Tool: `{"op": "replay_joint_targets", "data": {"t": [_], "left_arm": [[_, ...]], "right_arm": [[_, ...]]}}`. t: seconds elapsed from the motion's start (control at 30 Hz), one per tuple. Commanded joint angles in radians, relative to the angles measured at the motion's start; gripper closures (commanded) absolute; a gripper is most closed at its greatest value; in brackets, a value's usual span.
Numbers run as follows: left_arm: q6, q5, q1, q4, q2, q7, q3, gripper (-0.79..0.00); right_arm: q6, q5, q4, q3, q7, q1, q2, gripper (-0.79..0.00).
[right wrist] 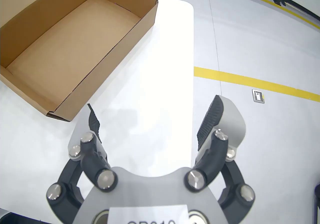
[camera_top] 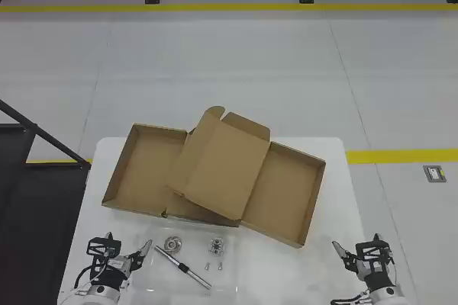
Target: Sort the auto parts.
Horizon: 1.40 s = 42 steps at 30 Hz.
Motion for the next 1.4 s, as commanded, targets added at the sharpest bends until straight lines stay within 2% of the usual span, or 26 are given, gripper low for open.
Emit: {"op": "replay_joint_targets", "data": {"t": [0.0, 0.1, 0.23, 0.33, 0.5, 0.77, 1.17, 1.23, 1.37], "left_arm": [[0.0, 0.0, 0.0, 0.0, 0.0, 0.0, 0.0, -0.784], [-0.005, 0.001, 0.001, -0.003, 0.0, 0.002, 0.001, -0.785], [-0.037, 0.005, 0.026, -0.026, 0.001, 0.046, -0.02, -0.785], [-0.095, -0.013, 0.069, -0.057, 0.004, 0.1, -0.057, -0.785], [-0.236, -0.065, 0.133, -0.082, 0.012, 0.168, -0.135, -0.785], [-0.489, -0.259, 0.157, -0.042, 0.025, 0.142, -0.247, -0.785], [-0.489, -0.259, 0.157, -0.042, 0.025, 0.142, -0.247, -0.785], [-0.487, -0.261, 0.155, -0.042, 0.024, 0.14, -0.246, -0.785], [-0.487, -0.277, 0.151, -0.039, 0.024, 0.133, -0.249, -0.785]], "right_arm": [[0.0, 0.0, 0.0, 0.0, 0.0, 0.0, 0.0, -0.785], [-0.004, -0.008, -0.006, -0.001, -0.01, 0.001, 0.0, -0.785], [-0.015, -0.145, -0.063, -0.02, -0.068, -0.02, 0.003, -0.785], [-0.032, -0.24, -0.143, -0.043, -0.05, -0.032, 0.005, -0.785], [-0.138, -0.358, -0.282, -0.106, 0.089, 0.006, 0.008, -0.785], [-0.389, -0.313, -0.357, -0.337, 0.328, 0.226, -0.007, -0.785], [-0.396, -0.313, -0.354, -0.346, 0.341, 0.236, -0.008, -0.785], [-0.394, -0.307, -0.353, -0.342, 0.315, 0.231, -0.007, -0.785], [-0.532, -0.411, -0.35, -0.41, 0.272, 0.261, -0.002, -0.785]]}}
